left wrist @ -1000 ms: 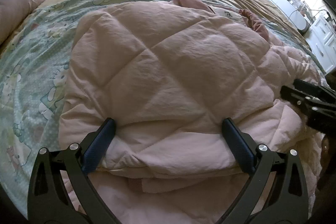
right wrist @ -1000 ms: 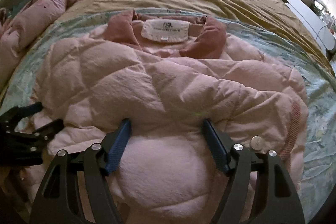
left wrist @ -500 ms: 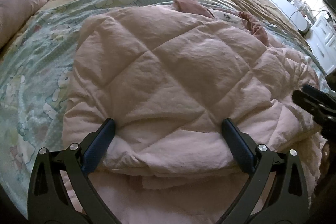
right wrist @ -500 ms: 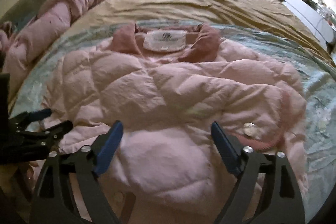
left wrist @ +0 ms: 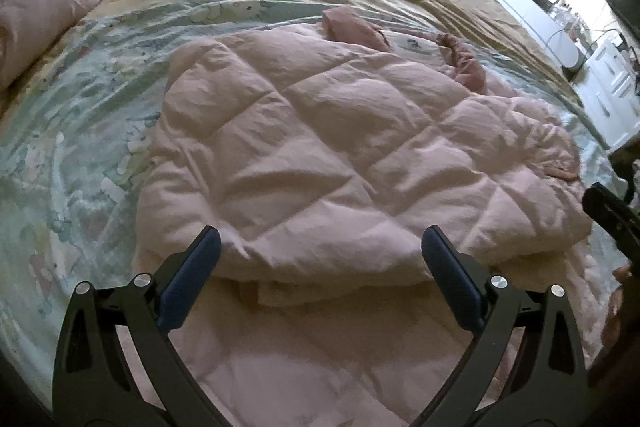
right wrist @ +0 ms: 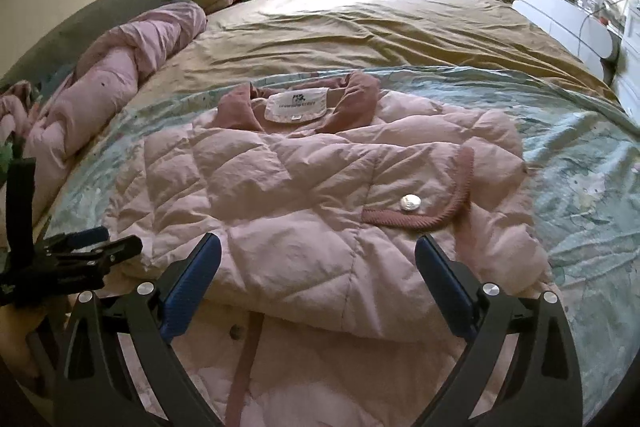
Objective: Fold large clothes
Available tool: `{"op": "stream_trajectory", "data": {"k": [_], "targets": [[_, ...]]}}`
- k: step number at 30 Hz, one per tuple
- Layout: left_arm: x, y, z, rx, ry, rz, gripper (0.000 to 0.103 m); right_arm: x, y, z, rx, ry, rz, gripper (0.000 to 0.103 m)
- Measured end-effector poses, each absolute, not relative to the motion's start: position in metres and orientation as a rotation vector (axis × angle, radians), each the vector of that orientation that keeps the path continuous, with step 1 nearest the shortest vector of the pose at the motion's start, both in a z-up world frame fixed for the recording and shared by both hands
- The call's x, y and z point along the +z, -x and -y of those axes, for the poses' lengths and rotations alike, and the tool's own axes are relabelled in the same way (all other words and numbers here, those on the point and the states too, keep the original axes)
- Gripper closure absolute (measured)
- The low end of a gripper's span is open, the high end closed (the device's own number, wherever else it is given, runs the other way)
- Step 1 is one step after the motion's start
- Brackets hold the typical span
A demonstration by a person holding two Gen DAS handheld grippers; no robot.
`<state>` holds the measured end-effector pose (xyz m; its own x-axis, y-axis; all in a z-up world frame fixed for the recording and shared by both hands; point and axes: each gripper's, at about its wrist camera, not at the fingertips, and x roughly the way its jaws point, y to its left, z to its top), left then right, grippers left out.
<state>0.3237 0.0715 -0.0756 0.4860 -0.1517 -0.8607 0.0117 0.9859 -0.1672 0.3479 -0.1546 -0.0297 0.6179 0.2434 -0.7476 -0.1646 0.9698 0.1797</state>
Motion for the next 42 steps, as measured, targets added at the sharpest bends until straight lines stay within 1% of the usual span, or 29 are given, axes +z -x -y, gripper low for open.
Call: {"op": "stream_trajectory", "data": {"k": [14,35,42], "targets": [[-0.045,-0.295,-0.061,-0.12,0.105,-1.022,0.009,-0.014,-0.326,0.159,0.222,-0.12,-0.846,0.006],[0.015,-0.256,-0.059,-0.119,0.109,-0.899,0.009,0.046,-0.287,0.165,0.226,-0.124,-0.72,0.006],[0.038,-0.241,-0.057,-0.126,0.114,-0.853,0.009,0.07,-0.267,0.167,0.236,-0.122,-0.662,0.004]]}}
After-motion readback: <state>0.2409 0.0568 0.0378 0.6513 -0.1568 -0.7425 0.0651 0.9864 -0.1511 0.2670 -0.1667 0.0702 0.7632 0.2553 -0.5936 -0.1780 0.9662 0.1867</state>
